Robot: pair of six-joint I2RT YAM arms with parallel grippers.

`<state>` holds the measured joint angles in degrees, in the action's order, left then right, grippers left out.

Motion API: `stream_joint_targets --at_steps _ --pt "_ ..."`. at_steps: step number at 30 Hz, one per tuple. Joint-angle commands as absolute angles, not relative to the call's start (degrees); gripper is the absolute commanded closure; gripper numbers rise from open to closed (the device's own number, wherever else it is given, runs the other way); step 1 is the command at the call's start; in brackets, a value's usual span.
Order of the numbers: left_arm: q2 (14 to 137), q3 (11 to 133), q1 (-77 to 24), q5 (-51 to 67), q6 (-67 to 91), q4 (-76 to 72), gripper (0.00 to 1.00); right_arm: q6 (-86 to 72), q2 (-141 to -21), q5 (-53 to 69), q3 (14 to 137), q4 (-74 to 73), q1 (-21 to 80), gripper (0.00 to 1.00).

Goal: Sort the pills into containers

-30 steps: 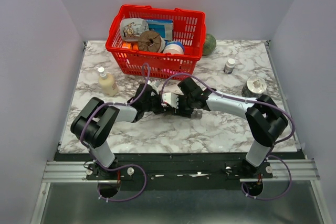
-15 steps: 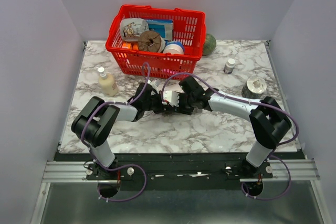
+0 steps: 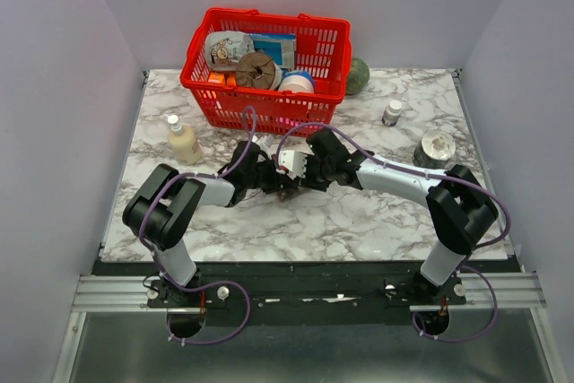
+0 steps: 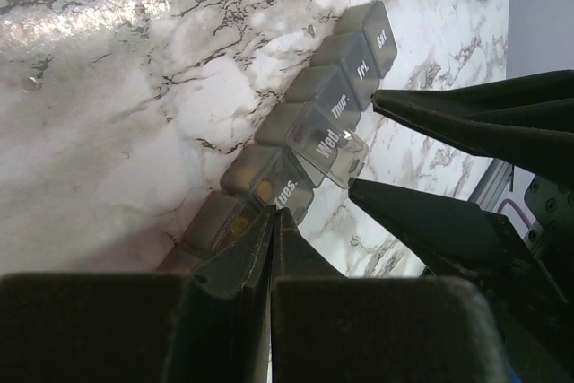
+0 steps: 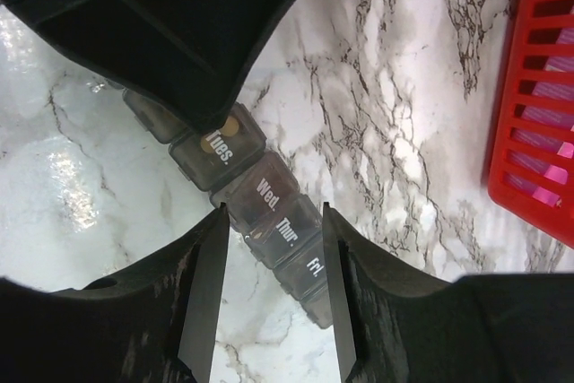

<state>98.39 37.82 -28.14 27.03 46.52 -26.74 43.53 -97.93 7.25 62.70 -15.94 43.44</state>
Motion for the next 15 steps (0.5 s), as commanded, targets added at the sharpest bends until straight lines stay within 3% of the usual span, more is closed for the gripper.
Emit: stream_joint_targets --at_steps 1,15 --pt "101.6 36.6 -27.7 25.0 43.5 -19.7 0.92 42.7 -97.3 4.3 62.4 -12.6 43.1 0.47" --pt "102.3 37.1 -27.7 25.8 42.9 -19.1 0.92 41.9 -100.4 2.3 65.6 -9.8 43.1 0.48"
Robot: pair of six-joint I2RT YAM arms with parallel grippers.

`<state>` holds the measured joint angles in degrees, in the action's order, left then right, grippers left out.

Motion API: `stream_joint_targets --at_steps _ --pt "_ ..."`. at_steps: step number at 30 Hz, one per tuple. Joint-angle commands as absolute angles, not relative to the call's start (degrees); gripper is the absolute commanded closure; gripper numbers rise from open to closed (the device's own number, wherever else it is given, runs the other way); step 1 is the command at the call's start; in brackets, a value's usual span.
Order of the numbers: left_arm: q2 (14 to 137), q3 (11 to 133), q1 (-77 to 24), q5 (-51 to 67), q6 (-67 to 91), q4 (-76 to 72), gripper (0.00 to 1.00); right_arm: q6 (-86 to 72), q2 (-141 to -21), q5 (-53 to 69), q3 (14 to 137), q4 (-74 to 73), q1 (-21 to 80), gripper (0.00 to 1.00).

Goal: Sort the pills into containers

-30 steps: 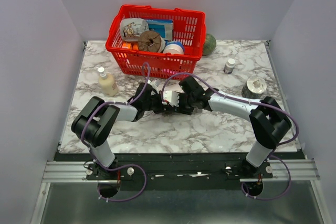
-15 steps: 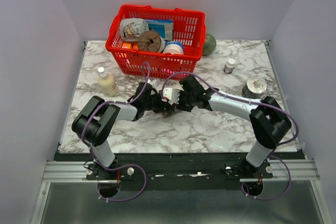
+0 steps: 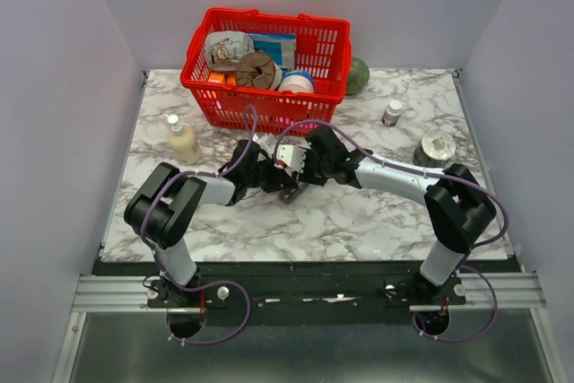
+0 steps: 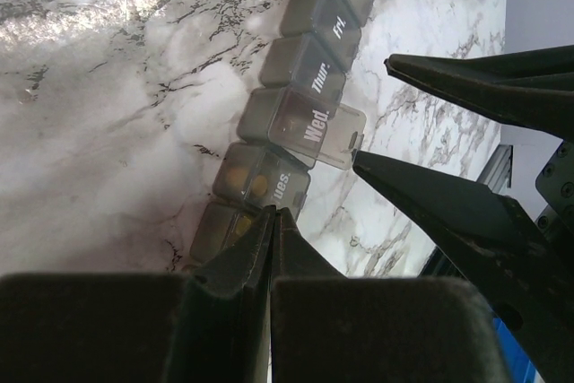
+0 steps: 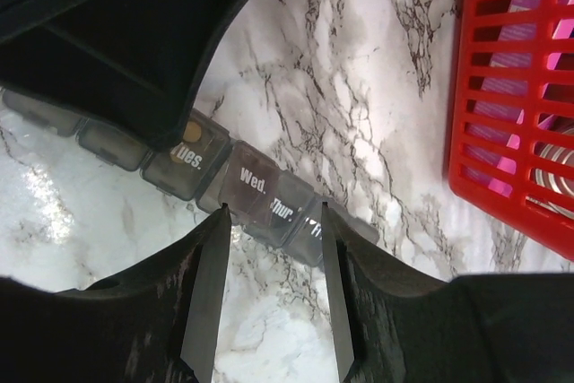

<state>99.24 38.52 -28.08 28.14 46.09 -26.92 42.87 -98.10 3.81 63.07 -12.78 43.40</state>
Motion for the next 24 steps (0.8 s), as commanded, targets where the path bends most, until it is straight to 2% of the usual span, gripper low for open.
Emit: stream_joint_targets --at_steps 1,18,21,23,24 --pt "102.1 37.1 -27.7 25.7 42.9 -19.1 0.92 41.9 -100.5 2.4 65.7 -9.5 43.1 0.48" --pt "101.5 36.7 -27.3 26.0 42.9 -19.5 0.91 36.0 -102.0 5.5 70.1 -6.3 43.1 0.47" --pt "99.5 36.2 -27.2 26.2 42.8 -19.6 0.86 36.7 -99.1 9.7 69.7 -9.6 42.5 0.43" --pt "97.3 36.4 -27.0 26.5 42.4 -19.2 0.82 36.3 -96.3 16.4 68.3 -11.6 40.7 0.35" --pt "96.3 36.5 -27.0 26.3 42.2 -18.6 0.78 36.3 -95.6 19.3 68.0 -13.4 40.0 0.34"
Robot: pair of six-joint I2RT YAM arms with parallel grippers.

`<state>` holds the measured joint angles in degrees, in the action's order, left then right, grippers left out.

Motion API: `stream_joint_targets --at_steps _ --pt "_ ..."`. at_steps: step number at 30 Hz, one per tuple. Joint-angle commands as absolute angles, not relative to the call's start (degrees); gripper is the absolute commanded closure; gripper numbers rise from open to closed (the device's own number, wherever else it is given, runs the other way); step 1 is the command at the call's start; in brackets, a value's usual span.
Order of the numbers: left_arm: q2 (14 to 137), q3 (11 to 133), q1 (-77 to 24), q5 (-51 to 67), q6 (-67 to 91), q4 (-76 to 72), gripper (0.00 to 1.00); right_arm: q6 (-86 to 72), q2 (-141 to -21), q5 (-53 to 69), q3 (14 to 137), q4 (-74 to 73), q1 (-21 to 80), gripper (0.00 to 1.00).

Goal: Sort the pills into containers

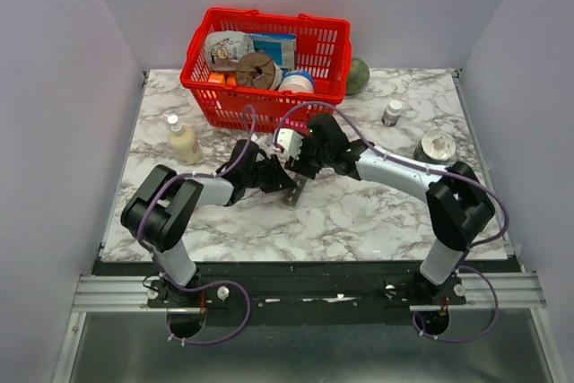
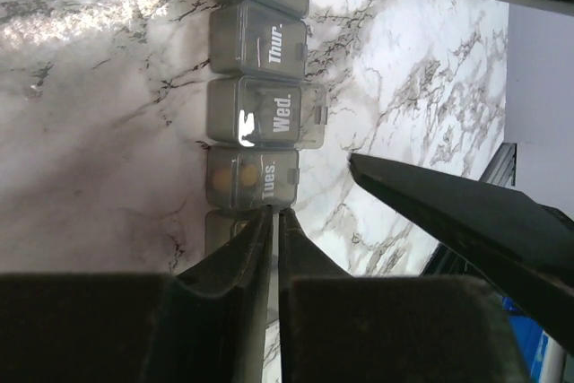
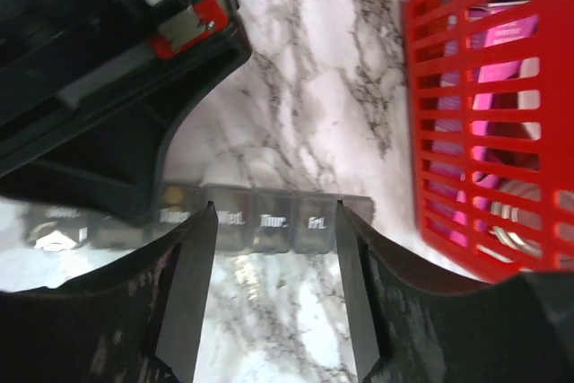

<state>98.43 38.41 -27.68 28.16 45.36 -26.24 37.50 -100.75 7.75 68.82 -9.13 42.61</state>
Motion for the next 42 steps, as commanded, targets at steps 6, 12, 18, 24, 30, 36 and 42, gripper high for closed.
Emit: stream_joint_targets --at_steps 6,12,18,24,30,36,42 --pt "88.2 37.9 -26.9 23.4 38.2 -13.1 0.48 38.1 -89.9 29.5 64.5 -18.5 35.7 0.33" --pt "83.9 40.7 -28.0 17.9 30.4 -5.1 0.31 36.8 -83.8 37.8 62.8 -20.4 30.1 0.33" --pt "86.0 46.4 -34.6 8.5 22.0 1.7 0.2 36.4 -77.1 41.5 59.6 -19.8 25.1 0.32" --pt "90.8 51.8 -40.4 -2.6 17.9 3.1 0.15 35.2 -75.2 45.3 58.5 -18.5 20.7 0.32" --pt "96.1 57.0 -42.8 -8.9 16.0 6.1 0.12 35.1 -75.7 46.5 58.1 -18.4 20.0 0.32" --pt "101.5 61.7 -44.1 -9.4 15.1 7.9 0.12 35.0 -76.3 46.9 58.0 -18.2 20.0 0.32" --pt "103.1 62.8 -44.2 -9.1 15.6 8.0 0.16 35.2 -76.6 47.2 57.8 -18.0 20.0 0.32"
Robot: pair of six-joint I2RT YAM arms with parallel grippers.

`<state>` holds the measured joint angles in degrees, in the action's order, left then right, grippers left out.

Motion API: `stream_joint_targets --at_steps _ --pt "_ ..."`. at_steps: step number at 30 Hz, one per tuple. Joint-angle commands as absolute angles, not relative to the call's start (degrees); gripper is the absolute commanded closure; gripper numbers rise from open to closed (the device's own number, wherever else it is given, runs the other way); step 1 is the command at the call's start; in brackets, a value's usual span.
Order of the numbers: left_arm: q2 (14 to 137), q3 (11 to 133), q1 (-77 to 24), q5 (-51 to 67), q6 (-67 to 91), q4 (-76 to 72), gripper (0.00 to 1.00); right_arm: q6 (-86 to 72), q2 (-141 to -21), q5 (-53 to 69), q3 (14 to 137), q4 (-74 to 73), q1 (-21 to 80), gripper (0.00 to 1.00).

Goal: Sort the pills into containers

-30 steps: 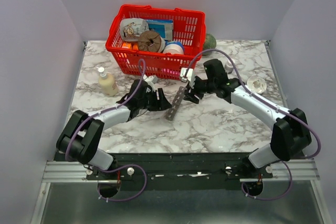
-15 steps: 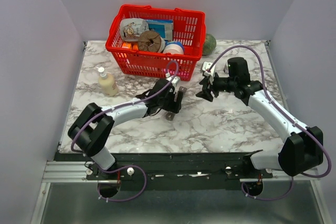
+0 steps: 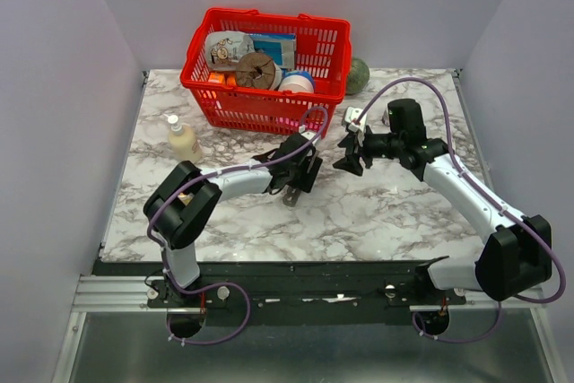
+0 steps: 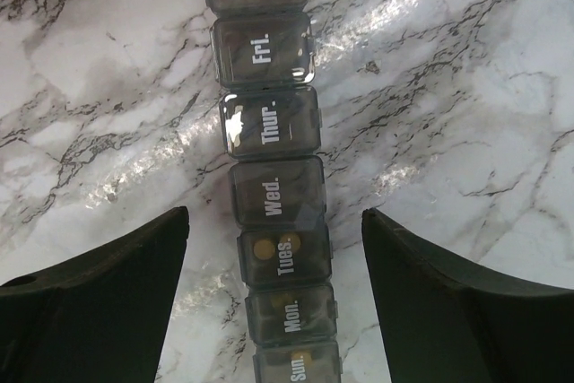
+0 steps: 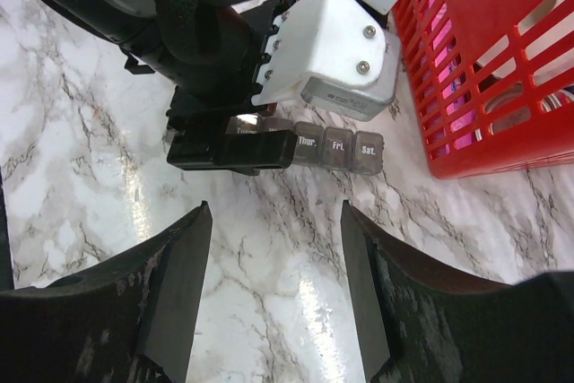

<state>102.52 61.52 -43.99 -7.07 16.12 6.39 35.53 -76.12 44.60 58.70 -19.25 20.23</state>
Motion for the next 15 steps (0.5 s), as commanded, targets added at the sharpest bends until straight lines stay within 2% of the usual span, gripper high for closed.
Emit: stream_joint_targets --at_steps 1,7,15 --pt "102.9 62.7 -44.2 -9.1 15.6 8.0 0.18 35.2 -76.8 47.2 57.8 -18.0 20.0 0.32" --pt "101.9 61.8 -44.2 -8.8 15.6 7.8 0.27 35.2 -76.8 47.4 57.7 -18.0 20.0 0.32" --pt "101.2 60.9 -43.8 -4.9 14.7 6.5 0.28 35.5 -77.4 47.5 57.5 -18.1 20.0 0.32"
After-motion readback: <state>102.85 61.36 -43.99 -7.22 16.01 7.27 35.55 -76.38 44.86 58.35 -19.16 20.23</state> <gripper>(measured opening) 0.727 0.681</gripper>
